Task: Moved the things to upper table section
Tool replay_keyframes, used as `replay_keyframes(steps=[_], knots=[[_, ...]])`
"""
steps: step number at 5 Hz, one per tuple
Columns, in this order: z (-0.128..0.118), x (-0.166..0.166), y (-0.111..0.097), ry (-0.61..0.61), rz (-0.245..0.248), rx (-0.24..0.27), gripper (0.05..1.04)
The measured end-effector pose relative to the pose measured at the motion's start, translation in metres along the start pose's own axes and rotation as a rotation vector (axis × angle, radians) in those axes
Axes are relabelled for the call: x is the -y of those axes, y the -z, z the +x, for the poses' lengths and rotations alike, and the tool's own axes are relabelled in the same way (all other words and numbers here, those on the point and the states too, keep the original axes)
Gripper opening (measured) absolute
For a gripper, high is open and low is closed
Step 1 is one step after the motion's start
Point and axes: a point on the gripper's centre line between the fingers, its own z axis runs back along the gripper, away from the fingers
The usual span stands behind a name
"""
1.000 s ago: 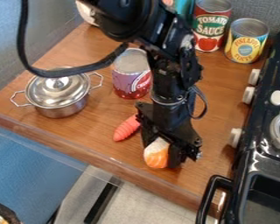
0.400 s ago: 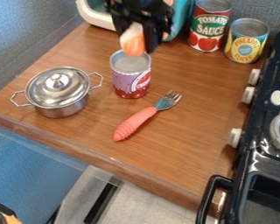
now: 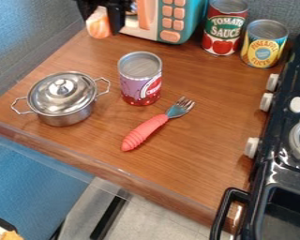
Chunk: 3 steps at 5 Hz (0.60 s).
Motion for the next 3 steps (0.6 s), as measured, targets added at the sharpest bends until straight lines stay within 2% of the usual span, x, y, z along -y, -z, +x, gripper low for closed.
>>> replay_keyframes(steps=[1, 2, 3], knots=[[0.005, -0.027, 0.023, 0.004, 0.028, -0.053, 0.647], [0.008, -0.035, 0.043, 0.039, 0.042, -0.079, 0.647], [0.011, -0.041, 0.056, 0.082, 0.06, -0.098, 0.717]])
